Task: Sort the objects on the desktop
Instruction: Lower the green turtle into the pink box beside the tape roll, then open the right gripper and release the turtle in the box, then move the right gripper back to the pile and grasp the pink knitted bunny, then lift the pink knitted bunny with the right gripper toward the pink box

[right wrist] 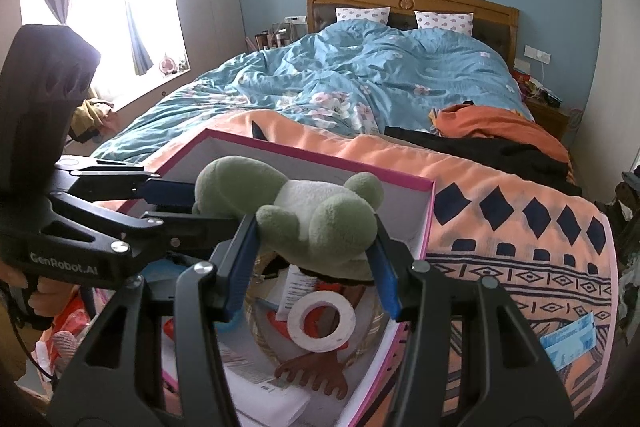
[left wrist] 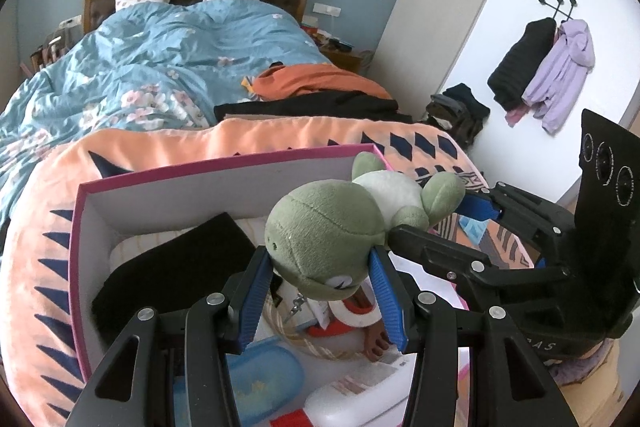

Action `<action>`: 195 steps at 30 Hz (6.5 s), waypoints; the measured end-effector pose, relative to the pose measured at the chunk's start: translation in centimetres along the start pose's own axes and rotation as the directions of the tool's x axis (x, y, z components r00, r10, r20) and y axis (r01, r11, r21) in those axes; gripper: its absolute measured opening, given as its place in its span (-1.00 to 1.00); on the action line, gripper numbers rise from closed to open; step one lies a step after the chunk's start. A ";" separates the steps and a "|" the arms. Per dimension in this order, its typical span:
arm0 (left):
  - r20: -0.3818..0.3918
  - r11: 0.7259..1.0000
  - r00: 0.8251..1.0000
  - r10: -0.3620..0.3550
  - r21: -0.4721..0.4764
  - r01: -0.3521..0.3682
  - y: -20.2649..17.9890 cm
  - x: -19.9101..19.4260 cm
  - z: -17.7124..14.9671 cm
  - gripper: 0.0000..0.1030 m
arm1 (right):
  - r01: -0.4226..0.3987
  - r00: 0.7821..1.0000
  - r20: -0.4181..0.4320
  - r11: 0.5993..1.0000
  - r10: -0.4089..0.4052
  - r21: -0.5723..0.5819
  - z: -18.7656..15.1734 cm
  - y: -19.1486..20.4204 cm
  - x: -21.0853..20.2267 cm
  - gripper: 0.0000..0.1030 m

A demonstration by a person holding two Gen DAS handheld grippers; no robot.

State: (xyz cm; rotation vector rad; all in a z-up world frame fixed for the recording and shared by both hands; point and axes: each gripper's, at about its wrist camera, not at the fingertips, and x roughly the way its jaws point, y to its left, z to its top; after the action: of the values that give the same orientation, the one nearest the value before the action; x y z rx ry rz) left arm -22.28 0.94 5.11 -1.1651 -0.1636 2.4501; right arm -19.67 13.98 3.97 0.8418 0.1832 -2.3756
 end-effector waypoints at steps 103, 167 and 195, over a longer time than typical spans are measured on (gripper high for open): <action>-0.002 1.000 1.000 0.019 -0.009 -0.019 0.0 0.1 -1.2 0.14 | 0.029 0.999 -0.022 0.999 -0.028 0.039 -3.4 -1.6 0.1 -0.13; -0.069 1.000 0.998 -0.004 0.002 0.004 0.6 -8.8 -23.6 0.33 | -0.168 0.977 -0.110 0.979 0.181 0.114 -18.8 8.8 -6.4 0.02; 0.063 0.996 0.996 -0.058 -0.067 0.062 0.2 -12.1 -20.2 0.05 | -0.195 0.981 0.038 0.966 0.192 0.169 -14.7 8.8 -10.9 -0.05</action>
State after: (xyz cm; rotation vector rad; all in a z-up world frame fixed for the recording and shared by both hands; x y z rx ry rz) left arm -0.12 -5.80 0.69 -1.0987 -0.2989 2.4459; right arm -0.05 16.95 -0.39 0.8715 -0.1111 -2.2375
